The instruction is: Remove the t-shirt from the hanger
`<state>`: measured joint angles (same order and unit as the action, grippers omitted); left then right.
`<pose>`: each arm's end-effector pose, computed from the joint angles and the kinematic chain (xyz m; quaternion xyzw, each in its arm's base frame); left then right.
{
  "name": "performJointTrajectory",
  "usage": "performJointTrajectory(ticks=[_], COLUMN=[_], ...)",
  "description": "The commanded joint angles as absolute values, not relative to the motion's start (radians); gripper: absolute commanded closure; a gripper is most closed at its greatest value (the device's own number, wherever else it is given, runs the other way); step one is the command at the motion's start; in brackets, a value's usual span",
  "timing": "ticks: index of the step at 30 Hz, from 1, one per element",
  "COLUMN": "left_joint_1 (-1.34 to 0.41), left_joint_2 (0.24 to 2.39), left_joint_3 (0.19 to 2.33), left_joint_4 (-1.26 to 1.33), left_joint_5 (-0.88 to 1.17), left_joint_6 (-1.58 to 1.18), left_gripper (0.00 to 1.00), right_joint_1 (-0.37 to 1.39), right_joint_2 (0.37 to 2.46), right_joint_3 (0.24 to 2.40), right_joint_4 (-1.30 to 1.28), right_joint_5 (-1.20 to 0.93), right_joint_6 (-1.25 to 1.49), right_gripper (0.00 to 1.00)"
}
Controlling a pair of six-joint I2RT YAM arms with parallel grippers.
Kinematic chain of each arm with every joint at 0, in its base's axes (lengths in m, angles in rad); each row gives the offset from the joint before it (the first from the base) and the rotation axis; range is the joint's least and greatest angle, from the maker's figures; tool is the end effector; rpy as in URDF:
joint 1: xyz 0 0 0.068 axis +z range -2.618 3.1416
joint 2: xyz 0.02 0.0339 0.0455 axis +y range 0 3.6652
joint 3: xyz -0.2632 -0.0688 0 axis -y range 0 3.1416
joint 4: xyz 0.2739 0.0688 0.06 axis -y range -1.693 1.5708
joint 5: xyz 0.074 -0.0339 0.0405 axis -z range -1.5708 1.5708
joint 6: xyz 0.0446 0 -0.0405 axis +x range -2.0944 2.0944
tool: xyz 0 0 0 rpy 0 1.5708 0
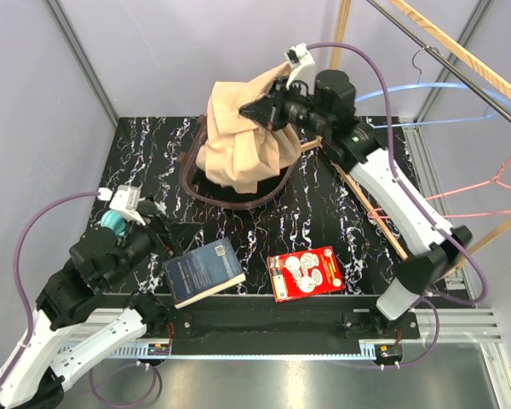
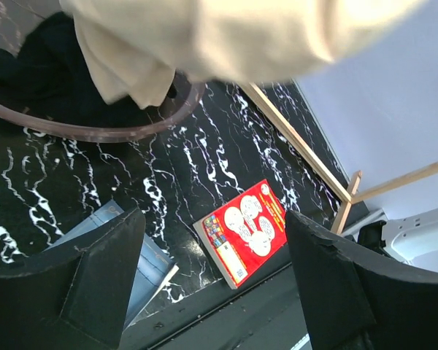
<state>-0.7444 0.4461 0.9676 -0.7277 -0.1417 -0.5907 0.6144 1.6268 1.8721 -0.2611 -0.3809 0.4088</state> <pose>0.0821 -0.0671 0.3913 0.0149 0.7753 -0.3462 0.5280 0.3183 0.2449 0.4992 -0.2039 0.6825 0.4549 0.5346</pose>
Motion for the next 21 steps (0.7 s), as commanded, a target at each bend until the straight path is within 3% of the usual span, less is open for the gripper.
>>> performJointTrajectory(ticks=[1,5,11,15,21], left_joint_1=[-0.742,-0.742,-0.742,-0.742,-0.742], left_joint_2=[0.414,0.399,0.385,0.387,0.405], left_joint_3=[1.034,1.057,1.049,1.034,1.023], left_joint_4=[-0.781,-0.811,-0.816,-0.818,-0.812], left_joint_5=[-0.201,-0.222,-0.210,-0.215,-0.216], left_joint_6=[-0.548,-0.540,-0.549,-0.543,-0.537], left_gripper=[0.18,0.18,0.17,0.17,0.17], right_joint_1=[0.618,0.618,0.640,0.643,0.643], right_joint_2=[1.768,1.980,2.271,2.373,2.430], right_joint_3=[2.034,2.189,2.416,2.421,2.336], right_joint_4=[-0.304,-0.324,-0.428,-0.463,-0.491], right_joint_5=[-0.147,-0.100,0.167,0.374,0.373], right_joint_6=[0.347,0.331,0.218,0.181,0.192], right_gripper=[1.00,1.00,1.00,1.00,1.00])
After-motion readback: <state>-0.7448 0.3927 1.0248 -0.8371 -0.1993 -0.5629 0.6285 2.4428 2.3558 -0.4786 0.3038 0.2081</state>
